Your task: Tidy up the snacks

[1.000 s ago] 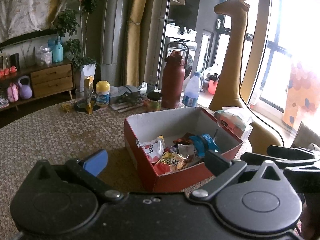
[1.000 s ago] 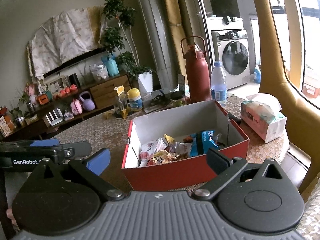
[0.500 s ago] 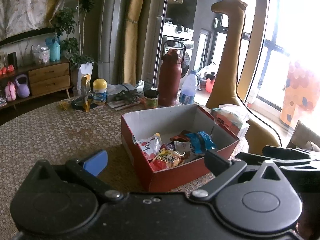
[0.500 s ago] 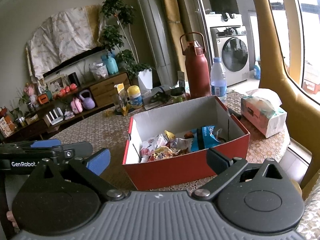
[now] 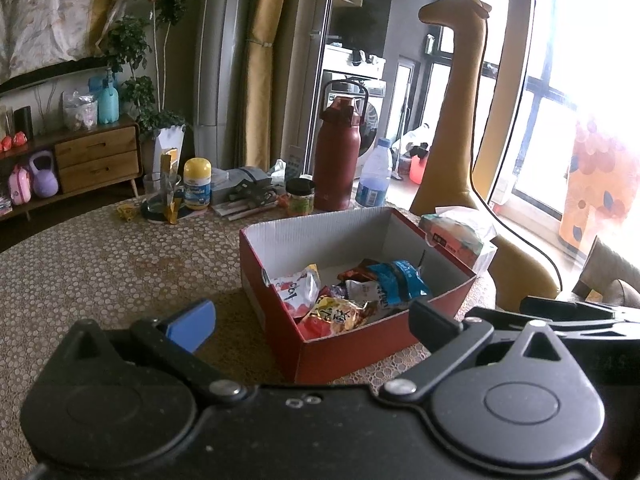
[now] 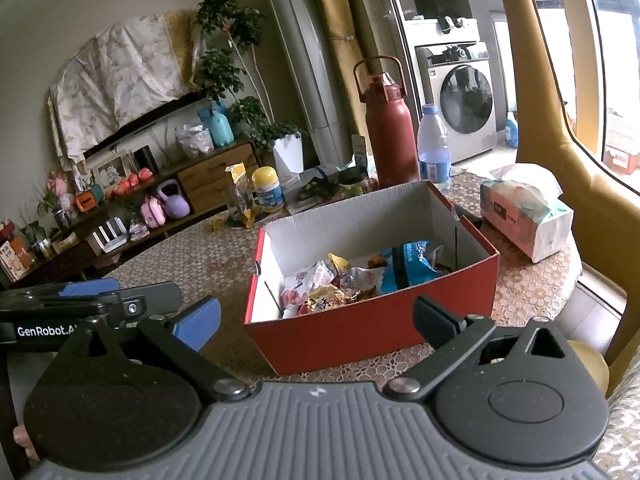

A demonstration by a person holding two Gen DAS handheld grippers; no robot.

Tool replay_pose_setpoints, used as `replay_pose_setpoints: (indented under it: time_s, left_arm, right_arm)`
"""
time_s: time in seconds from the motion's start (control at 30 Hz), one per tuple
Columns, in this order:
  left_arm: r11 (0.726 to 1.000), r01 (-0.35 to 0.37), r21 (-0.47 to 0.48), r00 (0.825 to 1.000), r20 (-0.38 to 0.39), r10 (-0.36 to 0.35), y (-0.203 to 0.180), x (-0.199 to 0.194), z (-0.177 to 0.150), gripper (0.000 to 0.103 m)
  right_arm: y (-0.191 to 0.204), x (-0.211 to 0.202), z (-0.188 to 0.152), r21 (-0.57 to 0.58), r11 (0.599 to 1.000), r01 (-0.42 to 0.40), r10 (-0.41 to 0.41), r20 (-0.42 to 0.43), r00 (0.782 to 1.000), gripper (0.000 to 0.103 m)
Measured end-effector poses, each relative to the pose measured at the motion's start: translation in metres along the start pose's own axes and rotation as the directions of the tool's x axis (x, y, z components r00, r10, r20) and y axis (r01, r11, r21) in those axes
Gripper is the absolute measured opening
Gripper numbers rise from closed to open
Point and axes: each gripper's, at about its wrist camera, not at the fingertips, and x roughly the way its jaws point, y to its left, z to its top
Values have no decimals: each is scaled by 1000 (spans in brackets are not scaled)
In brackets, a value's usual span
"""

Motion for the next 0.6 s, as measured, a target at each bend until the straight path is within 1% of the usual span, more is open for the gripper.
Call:
replay_pose_setpoints:
  time_s: [0.6]
  left_arm:
    - [1000, -11, -3, 1000, 12, 11, 3, -4, 0, 103]
  right_arm:
    - [-1, 0, -1, 4, 1000, -1, 1, -4, 1000, 103]
